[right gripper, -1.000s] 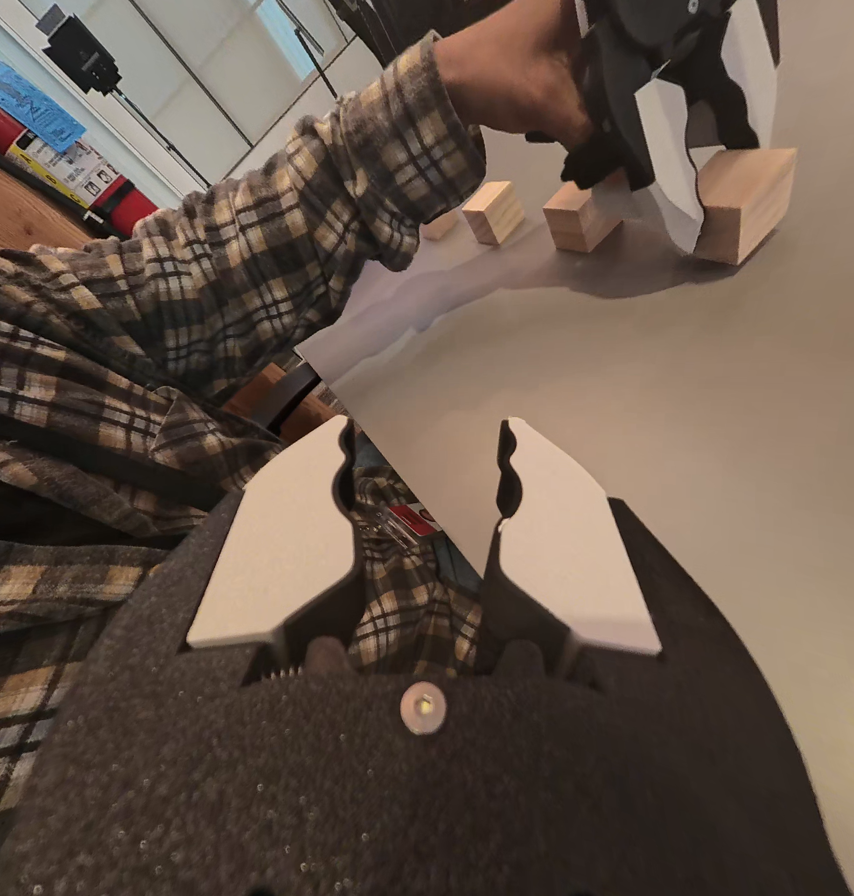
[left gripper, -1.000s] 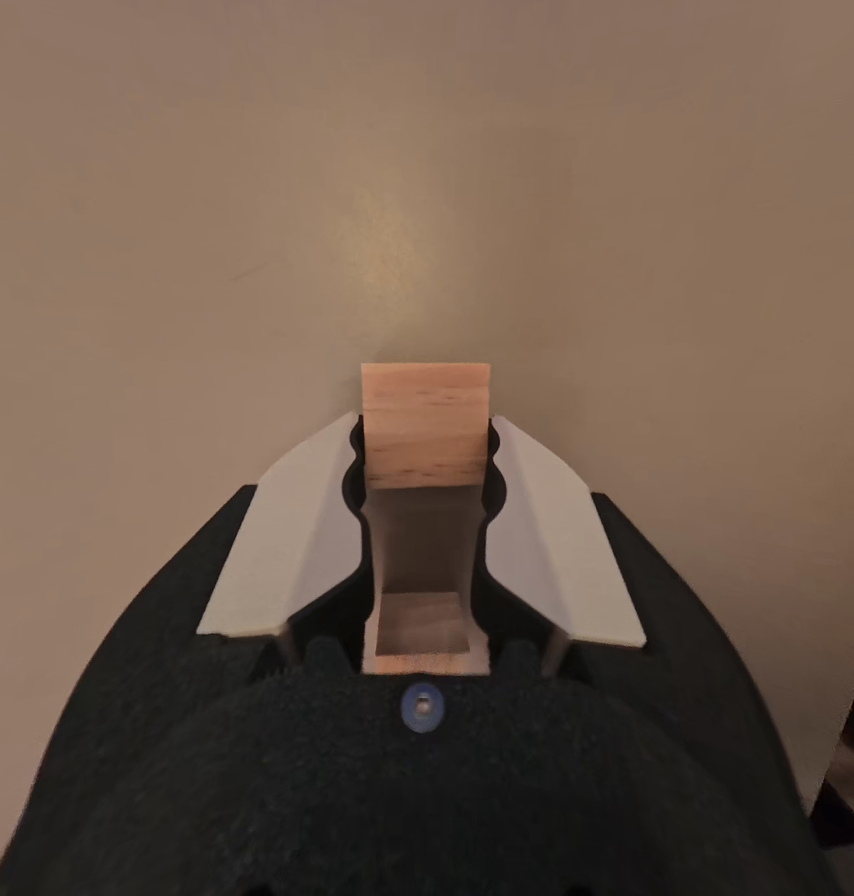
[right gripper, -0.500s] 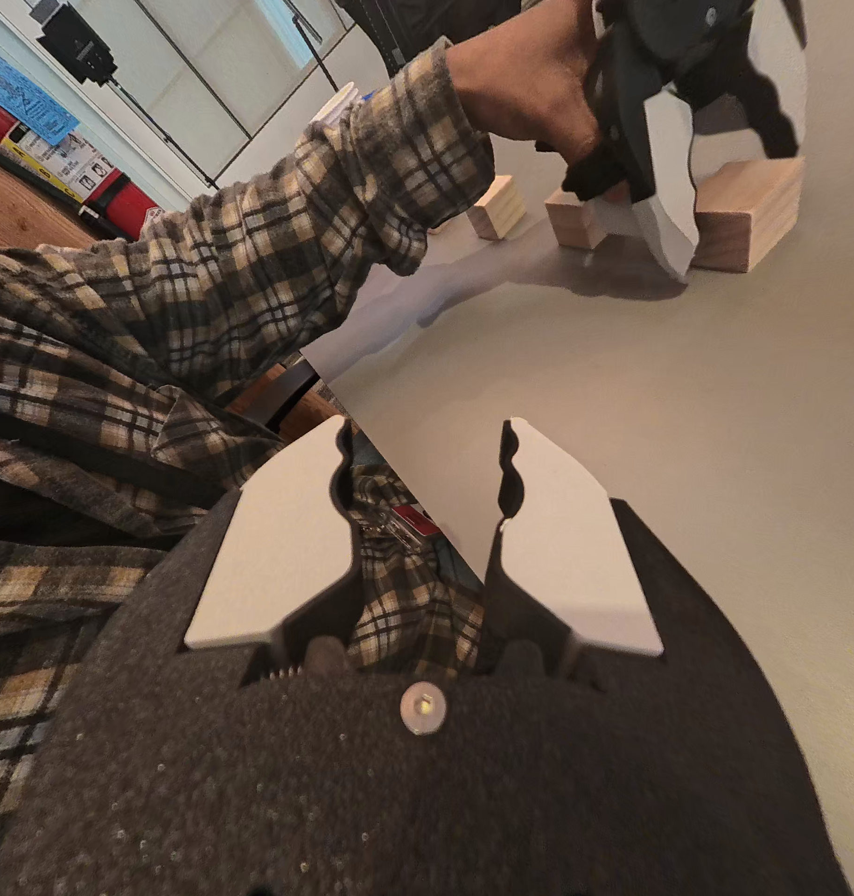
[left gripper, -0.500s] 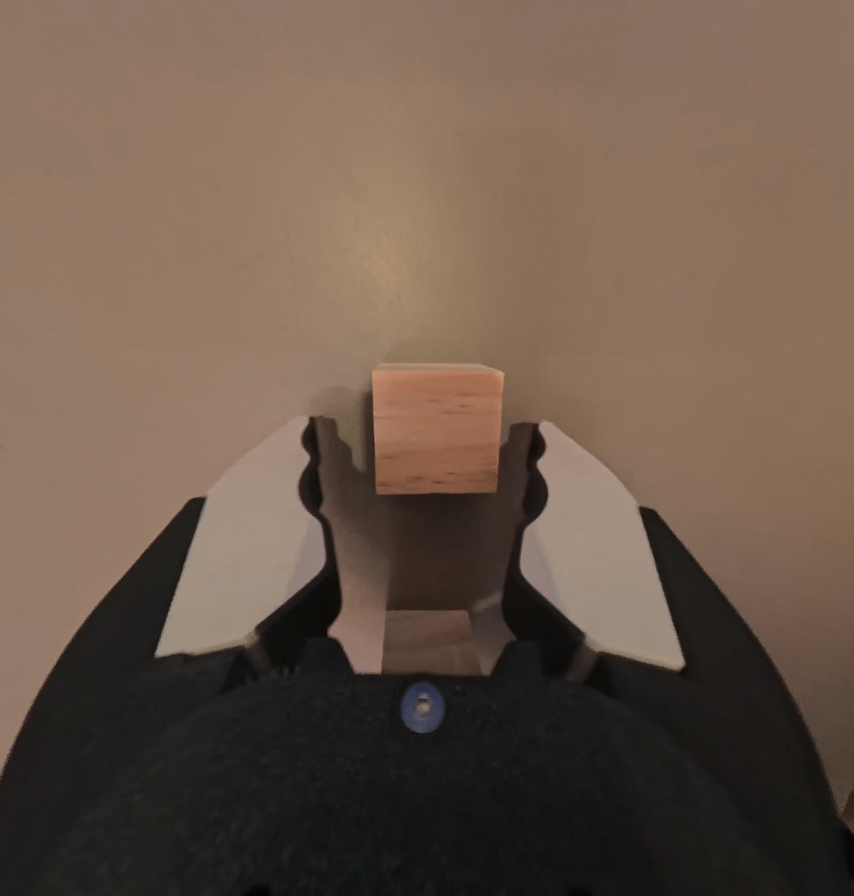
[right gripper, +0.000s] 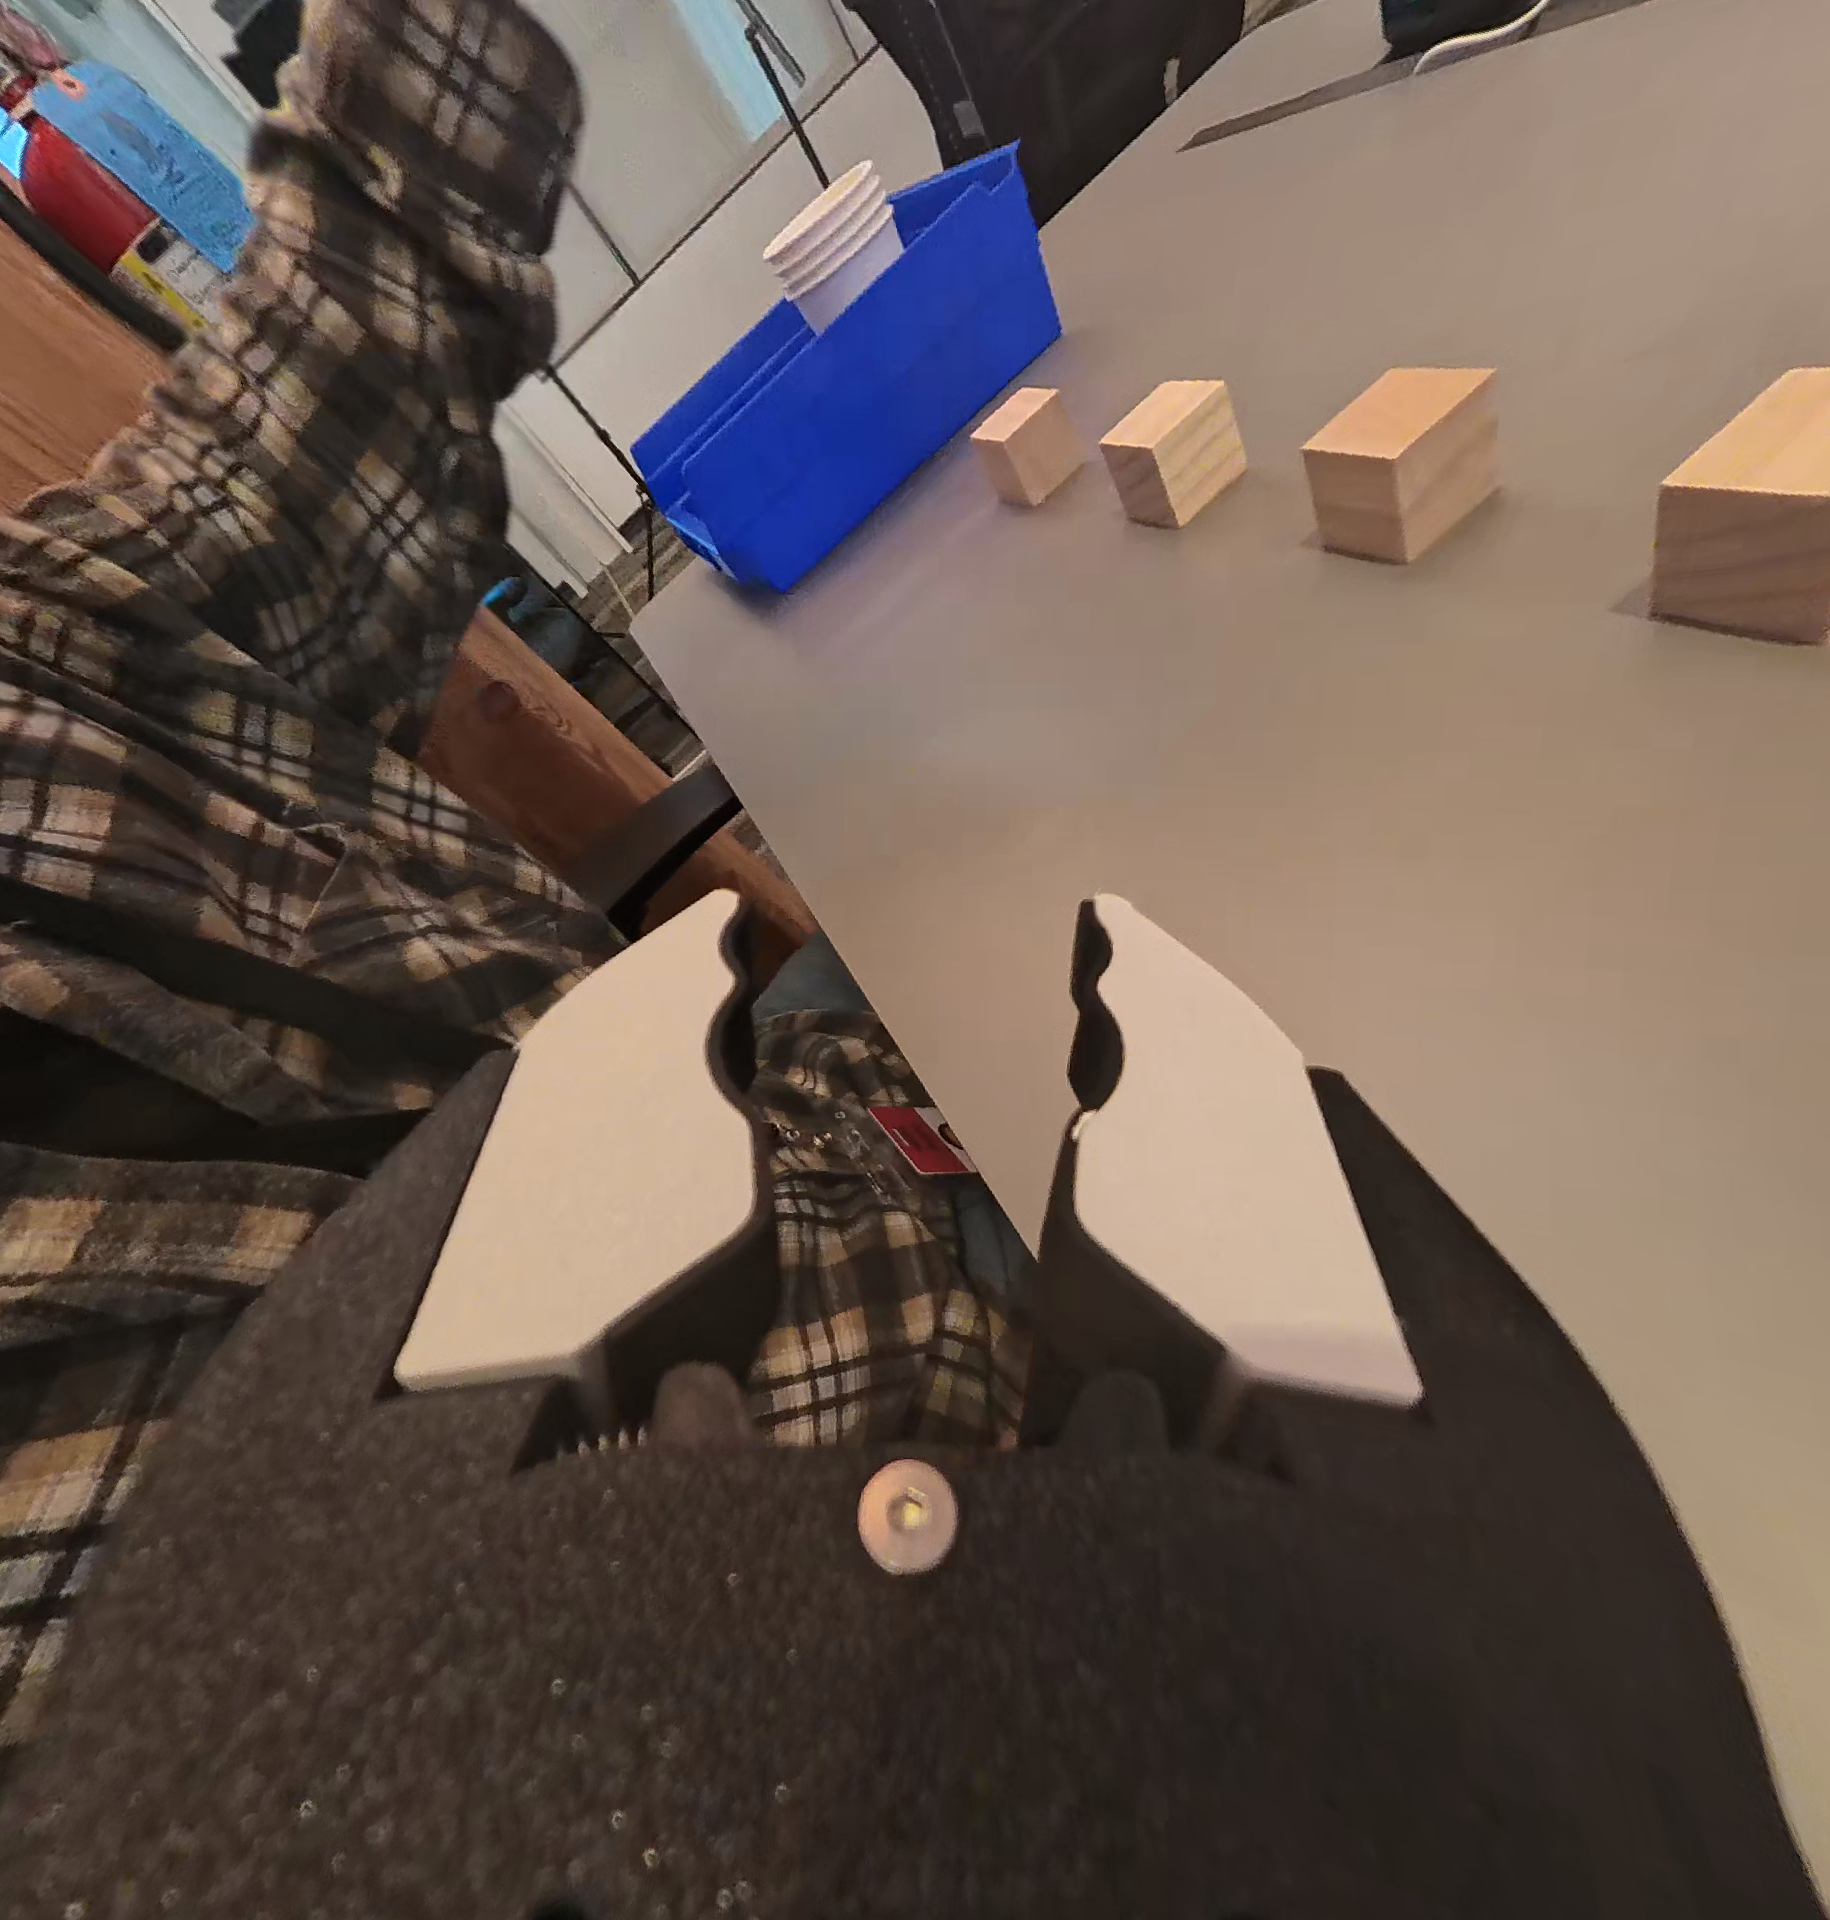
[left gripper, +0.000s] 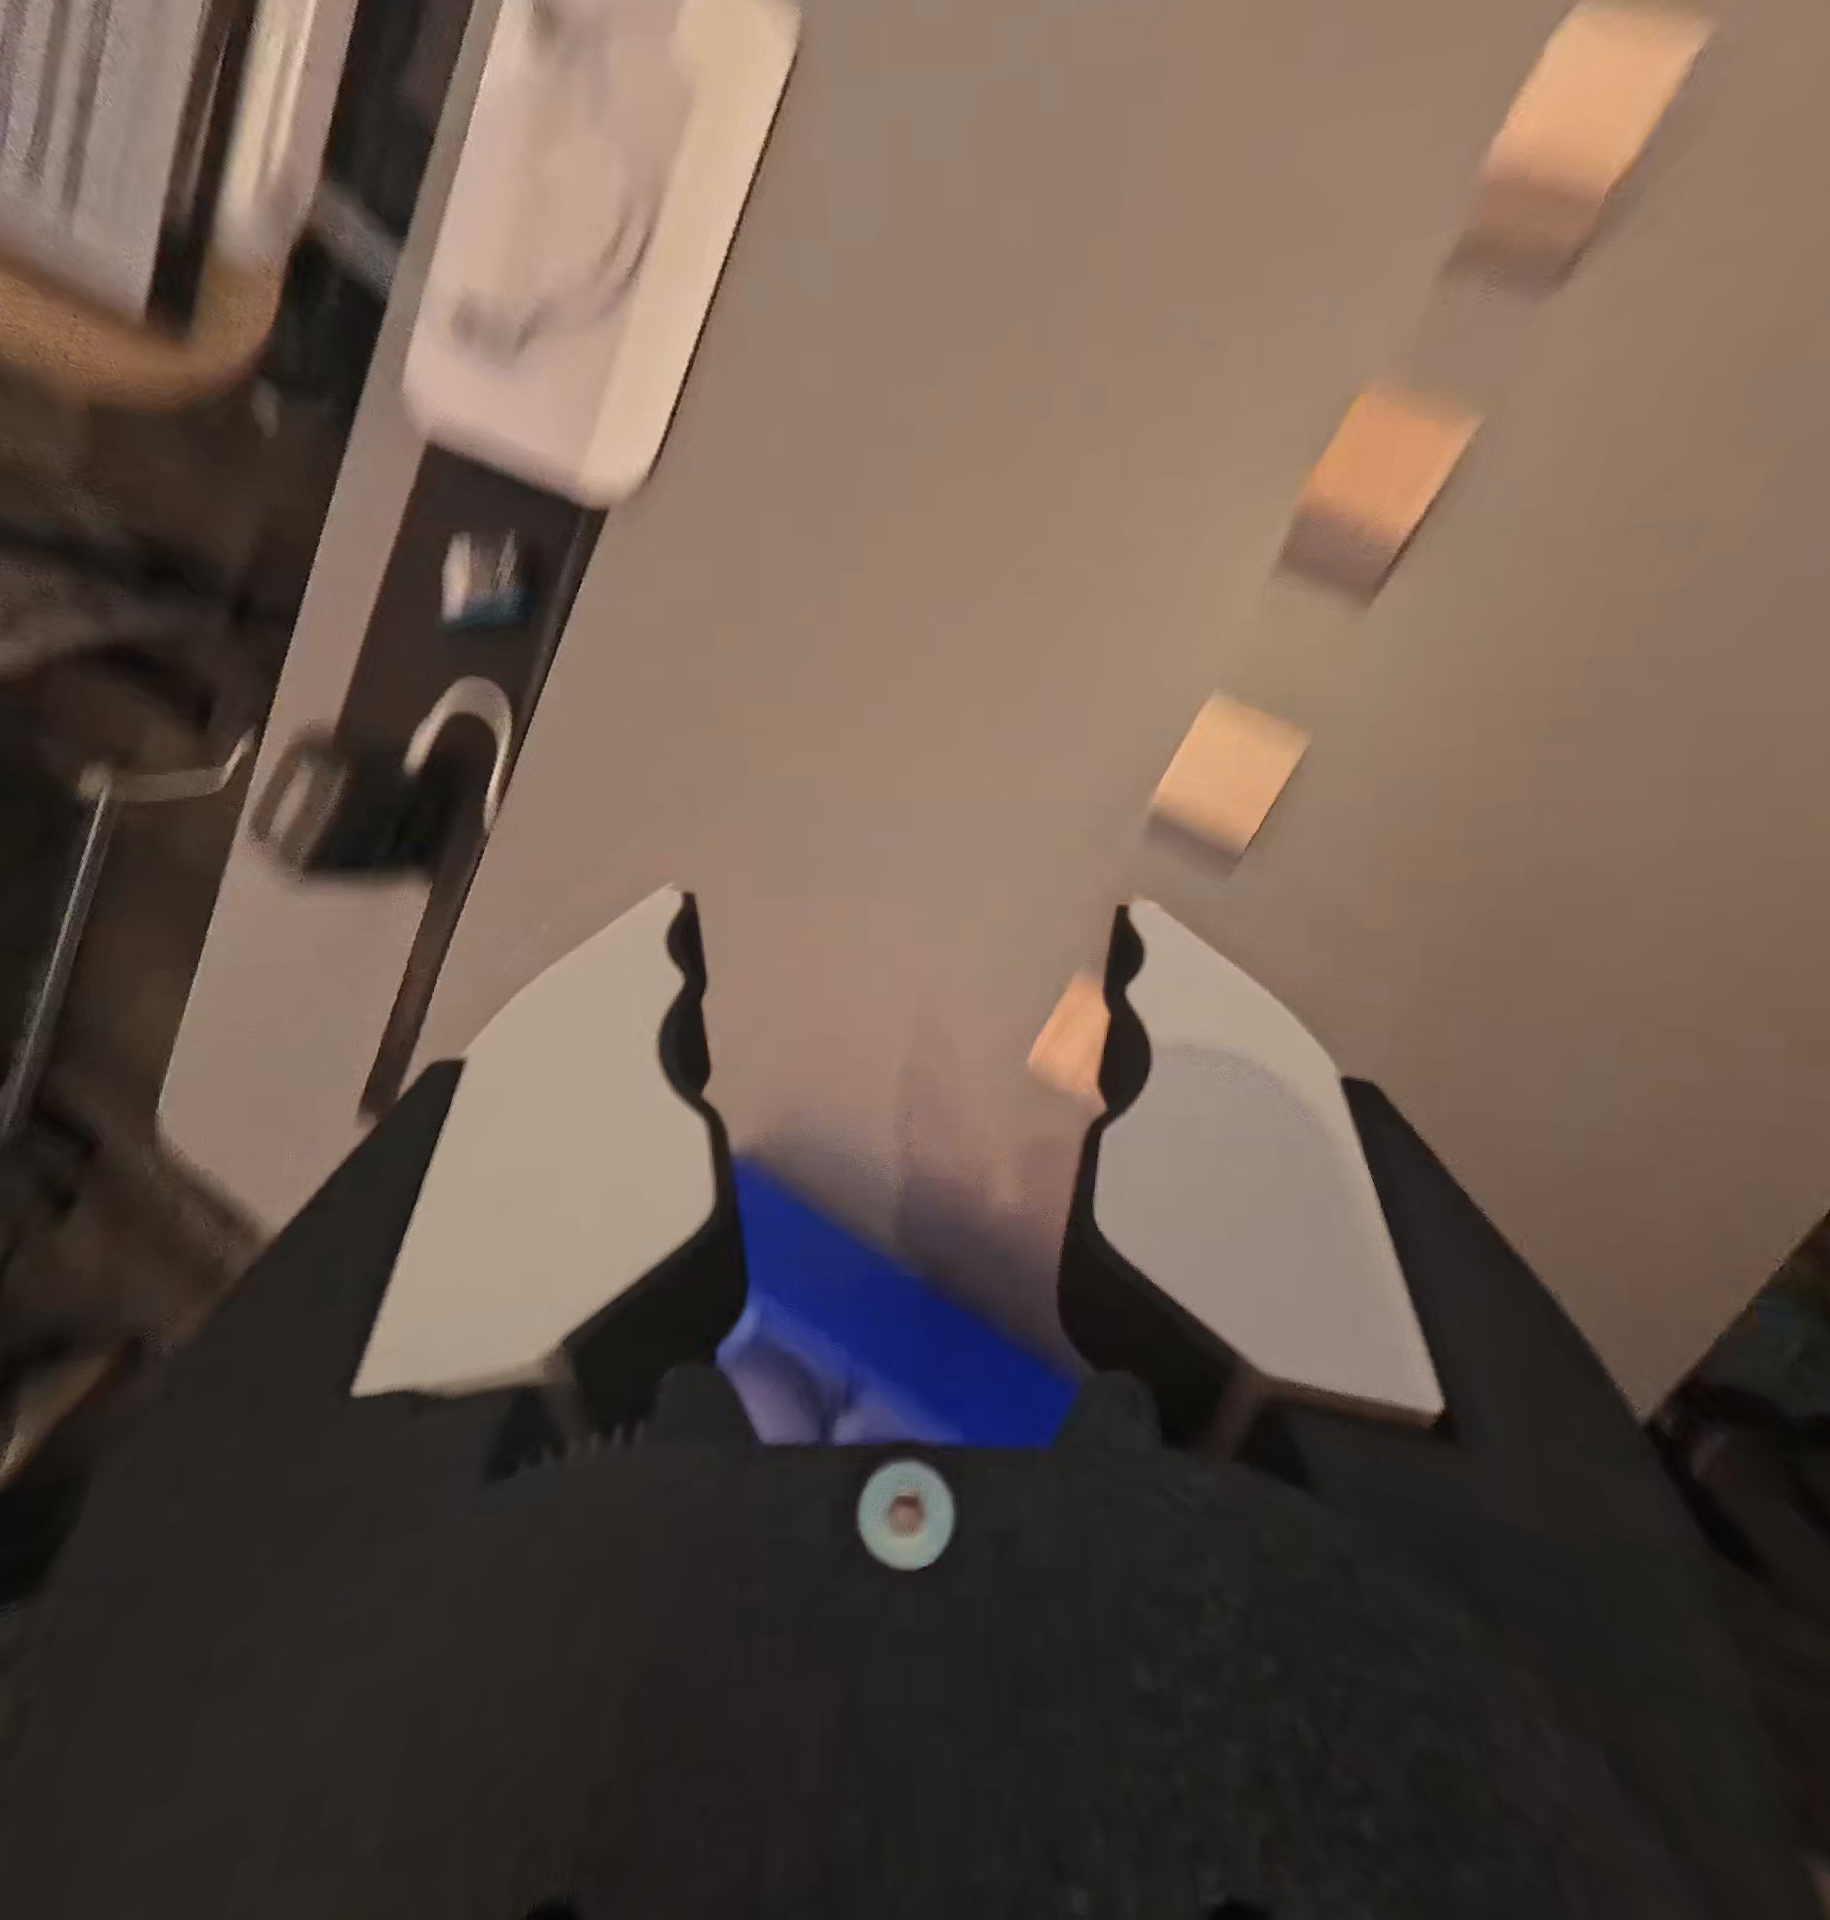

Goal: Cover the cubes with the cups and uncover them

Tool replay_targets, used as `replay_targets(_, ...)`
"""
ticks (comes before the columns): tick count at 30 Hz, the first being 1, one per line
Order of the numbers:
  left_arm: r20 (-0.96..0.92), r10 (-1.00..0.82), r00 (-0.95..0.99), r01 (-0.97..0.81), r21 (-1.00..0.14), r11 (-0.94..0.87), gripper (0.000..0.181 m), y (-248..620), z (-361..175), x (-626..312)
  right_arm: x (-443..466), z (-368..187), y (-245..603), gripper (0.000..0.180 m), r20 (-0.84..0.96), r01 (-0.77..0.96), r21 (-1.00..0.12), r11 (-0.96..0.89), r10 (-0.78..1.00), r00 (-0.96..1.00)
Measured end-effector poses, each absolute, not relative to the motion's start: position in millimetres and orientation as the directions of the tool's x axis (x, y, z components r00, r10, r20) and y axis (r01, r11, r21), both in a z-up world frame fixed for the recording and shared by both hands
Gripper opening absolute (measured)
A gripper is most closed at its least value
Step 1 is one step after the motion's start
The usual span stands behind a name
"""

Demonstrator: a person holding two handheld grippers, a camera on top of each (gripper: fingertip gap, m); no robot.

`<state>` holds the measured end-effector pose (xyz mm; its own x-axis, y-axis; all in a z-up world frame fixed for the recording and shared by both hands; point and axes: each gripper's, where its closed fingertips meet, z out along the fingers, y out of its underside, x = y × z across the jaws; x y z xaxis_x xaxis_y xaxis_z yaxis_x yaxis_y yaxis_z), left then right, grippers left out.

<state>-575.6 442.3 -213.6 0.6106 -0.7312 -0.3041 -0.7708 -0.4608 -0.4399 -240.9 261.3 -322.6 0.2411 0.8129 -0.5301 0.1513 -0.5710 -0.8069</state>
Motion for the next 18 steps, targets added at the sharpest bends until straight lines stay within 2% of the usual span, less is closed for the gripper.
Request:
replay_targets(5,-0.243,-0.584,0.775,-0.630,-0.375,-0.680,0.052,390,-230,-725,-250,-326,262,0.058,-0.550,0.149,-0.796,-0.586,0.804,0.223)
replay_targets(7,-0.210,-0.541,0.814,-0.579,-0.359,-0.732,0.051,375,-245,-759,-257,-324,261,0.058,-0.544,0.165,-0.798,-0.579,0.811,0.213)
replay_targets(18,-0.181,-0.470,0.864,-0.503,-0.300,-0.810,0.037,368,-296,-821,-268,-317,258,0.058,-0.521,0.199,-0.802,-0.563,0.822,0.228)
